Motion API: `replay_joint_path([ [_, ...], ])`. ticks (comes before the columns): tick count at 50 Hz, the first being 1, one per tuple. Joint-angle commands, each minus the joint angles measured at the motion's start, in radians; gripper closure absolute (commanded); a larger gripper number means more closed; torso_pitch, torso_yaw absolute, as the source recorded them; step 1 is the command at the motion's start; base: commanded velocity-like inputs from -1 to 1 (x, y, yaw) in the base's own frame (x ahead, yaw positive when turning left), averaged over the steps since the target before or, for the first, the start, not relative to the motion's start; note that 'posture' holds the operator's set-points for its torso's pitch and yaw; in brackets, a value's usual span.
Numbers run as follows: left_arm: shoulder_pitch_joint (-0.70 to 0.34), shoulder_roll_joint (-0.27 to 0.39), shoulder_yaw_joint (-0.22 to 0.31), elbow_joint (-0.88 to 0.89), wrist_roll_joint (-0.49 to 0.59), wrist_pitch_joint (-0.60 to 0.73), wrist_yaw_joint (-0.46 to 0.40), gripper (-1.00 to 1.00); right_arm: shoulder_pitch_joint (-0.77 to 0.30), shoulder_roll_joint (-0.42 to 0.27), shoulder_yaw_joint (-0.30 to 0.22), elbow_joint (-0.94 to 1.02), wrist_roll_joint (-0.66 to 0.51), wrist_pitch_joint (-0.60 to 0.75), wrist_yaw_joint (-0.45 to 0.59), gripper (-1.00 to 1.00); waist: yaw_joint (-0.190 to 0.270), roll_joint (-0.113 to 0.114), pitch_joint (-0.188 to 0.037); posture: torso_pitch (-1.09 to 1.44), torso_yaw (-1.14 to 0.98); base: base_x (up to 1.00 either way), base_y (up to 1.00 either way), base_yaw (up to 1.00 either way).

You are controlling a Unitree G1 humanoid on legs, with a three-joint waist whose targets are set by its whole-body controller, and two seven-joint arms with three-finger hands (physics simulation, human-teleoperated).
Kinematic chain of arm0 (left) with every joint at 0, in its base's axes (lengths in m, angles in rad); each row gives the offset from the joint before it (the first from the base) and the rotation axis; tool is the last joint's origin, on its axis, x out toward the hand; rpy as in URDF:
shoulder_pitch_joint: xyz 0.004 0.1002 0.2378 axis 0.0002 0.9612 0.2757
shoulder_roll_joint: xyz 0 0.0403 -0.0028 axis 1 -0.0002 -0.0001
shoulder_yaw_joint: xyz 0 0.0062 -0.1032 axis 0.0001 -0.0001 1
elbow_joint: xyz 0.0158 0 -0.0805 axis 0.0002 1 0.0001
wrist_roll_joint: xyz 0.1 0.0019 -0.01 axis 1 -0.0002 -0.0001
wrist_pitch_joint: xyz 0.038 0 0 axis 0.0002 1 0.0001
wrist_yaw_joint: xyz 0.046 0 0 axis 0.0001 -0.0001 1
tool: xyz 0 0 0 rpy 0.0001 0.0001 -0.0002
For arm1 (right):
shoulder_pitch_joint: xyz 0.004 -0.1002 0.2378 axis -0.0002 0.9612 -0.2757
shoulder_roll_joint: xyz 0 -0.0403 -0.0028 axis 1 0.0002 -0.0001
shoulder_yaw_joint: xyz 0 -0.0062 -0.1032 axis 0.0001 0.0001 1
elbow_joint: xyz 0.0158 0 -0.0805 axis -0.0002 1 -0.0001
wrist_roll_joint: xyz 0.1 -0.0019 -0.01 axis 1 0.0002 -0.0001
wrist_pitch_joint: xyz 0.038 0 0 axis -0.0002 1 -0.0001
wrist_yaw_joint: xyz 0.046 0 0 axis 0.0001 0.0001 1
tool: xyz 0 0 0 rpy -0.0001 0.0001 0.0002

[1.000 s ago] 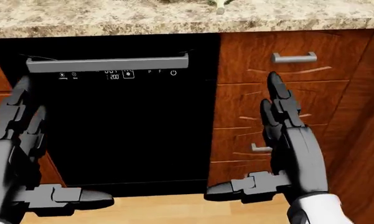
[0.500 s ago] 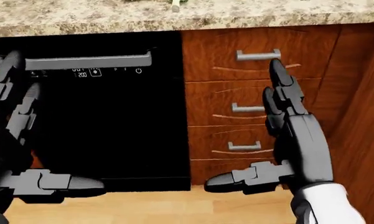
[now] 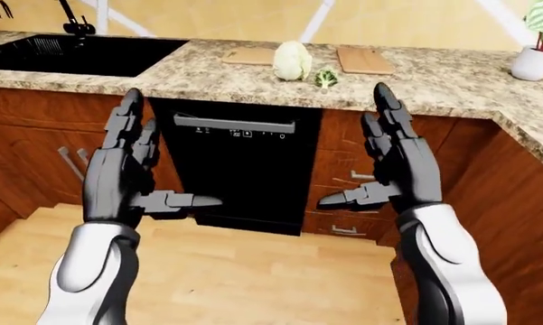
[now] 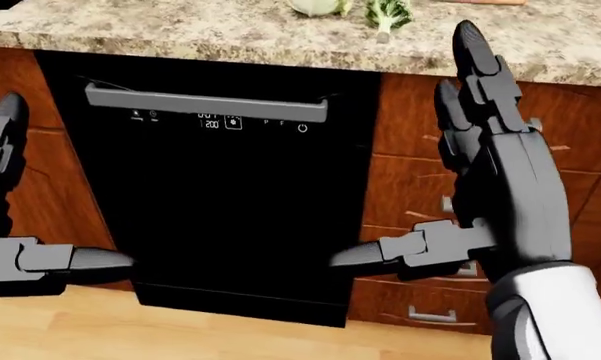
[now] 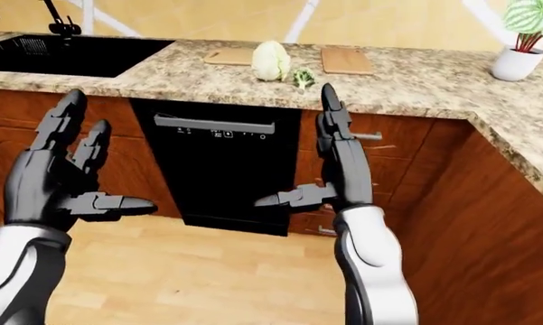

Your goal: Place the broccoli and the cabbage on separate cutting boards.

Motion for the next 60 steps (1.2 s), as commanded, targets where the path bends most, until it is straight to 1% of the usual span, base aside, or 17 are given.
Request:
replay_joint_path([
  [1, -0.022, 0.007, -0.004, -0.029, -0.011, -0.016, 0.003, -1.00, -0.020, -0.009, -0.022, -0.034, 0.011, -0.002, -0.012, -1.00, -0.001, 0.008, -0.008, 0.00, 0.00, 0.43, -0.01, 0.00],
  [6, -0.029, 0.007, -0.010, -0.040, -0.019, -0.004, 0.014, -1.00, -0.009, -0.021, -0.051, -0.076, 0.055, 0.011, -0.009, -1.00, 0.013, -0.051, -0.014, 0.00, 0.00, 0.37, -0.06, 0.00],
  [8, -0.035, 0.009, -0.008, -0.051, -0.024, 0.010, 0.018, -1.00, -0.003, -0.022, -0.064, -0.089, 0.082, 0.012, -0.014, -1.00, -0.033, -0.025, -0.028, 0.00, 0.00, 0.00, -0.25, -0.43],
  [9, -0.036, 0.010, -0.009, -0.055, -0.025, 0.014, 0.019, -1.00, -0.003, -0.024, -0.066, -0.086, 0.088, 0.009, -0.016, -1.00, -0.023, -0.062, -0.038, 0.00, 0.00, 0.00, 0.00, -0.89],
  [12, -0.040, 0.013, -0.006, -0.059, -0.027, 0.018, 0.020, -1.00, -0.007, -0.033, -0.064, -0.081, 0.089, 0.010, -0.031, -1.00, -0.032, -0.091, -0.010, 0.00, 0.00, 0.00, 0.00, -0.89],
  [17, -0.047, 0.019, 0.007, -0.065, -0.039, 0.026, 0.021, -1.00, -0.023, -0.041, -0.058, -0.082, 0.080, 0.015, -0.053, -1.00, -0.034, -0.044, -0.018, 0.00, 0.00, 0.00, -0.17, -0.17],
  [24, -0.058, 0.030, 0.013, -0.085, -0.057, 0.050, 0.033, -1.00, -0.029, -0.045, -0.072, -0.094, 0.087, 0.033, -0.050, -1.00, -0.016, -0.036, -0.004, 0.00, 0.00, 0.27, -0.06, 0.00],
  [29, -0.064, 0.031, 0.006, -0.088, -0.057, 0.058, 0.038, -1.00, -0.019, -0.051, -0.088, -0.102, 0.102, 0.031, -0.050, -1.00, -0.019, 0.036, -0.017, 0.00, 0.00, 0.55, -0.18, 0.00],
  [30, -0.063, 0.031, 0.003, -0.085, -0.055, 0.055, 0.038, -1.00, -0.016, -0.052, -0.091, -0.100, 0.105, 0.028, -0.050, -1.00, -0.003, 0.008, -0.003, 0.00, 0.00, 0.55, -0.20, 0.00],
  [38, -0.057, 0.029, 0.005, -0.081, -0.053, 0.047, 0.034, -1.00, -0.010, -0.052, -0.100, -0.116, 0.131, 0.036, -0.057, -1.00, 0.001, 0.022, 0.000, 0.00, 0.00, 0.52, -0.30, 0.00],
  [39, -0.056, 0.029, 0.005, -0.082, -0.053, 0.047, 0.034, -1.00, -0.008, -0.053, -0.100, -0.117, 0.136, 0.036, -0.058, -1.00, -0.038, 0.053, 0.001, 0.00, 0.00, 0.19, 0.00, -0.94],
  [42, -0.062, 0.030, 0.007, -0.085, -0.055, 0.054, 0.035, -1.00, -0.004, -0.054, -0.099, -0.123, 0.143, 0.039, -0.063, -1.00, -0.050, -0.056, -0.014, 0.00, 0.00, 0.06, 0.00, -0.98],
  [43, -0.063, 0.031, 0.007, -0.085, -0.055, 0.054, 0.035, -1.00, -0.001, -0.054, -0.097, -0.121, 0.143, 0.035, -0.063, -1.00, -0.063, -0.131, -0.021, 0.00, 0.00, 0.04, 0.00, -0.98],
  [48, -0.081, 0.035, 0.008, -0.090, -0.063, 0.071, 0.042, -1.00, 0.010, -0.059, -0.091, -0.121, 0.130, 0.019, -0.063, -1.00, -0.069, -0.052, 0.000, 0.00, 0.00, 0.03, -0.08, -0.57],
  [56, -0.121, 0.062, 0.031, -0.115, -0.098, 0.125, 0.059, -1.00, -0.004, -0.058, -0.097, -0.136, 0.131, 0.052, -0.065, -1.00, -0.045, -0.051, -0.001, 0.00, 0.00, 0.00, 0.00, 0.00],
  [57, -0.123, 0.064, 0.030, -0.114, -0.099, 0.126, 0.060, -1.00, -0.007, -0.057, -0.099, -0.140, 0.133, 0.059, -0.067, -1.00, -0.040, -0.036, -0.026, 0.00, 0.00, 0.21, -0.03, 0.00],
  [60, -0.123, 0.065, 0.031, -0.112, -0.103, 0.124, 0.061, -1.00, -0.002, -0.058, -0.100, -0.140, 0.134, 0.052, -0.065, -1.00, -0.028, 0.047, -0.010, 0.00, 0.00, 0.31, -0.04, 0.00],
])
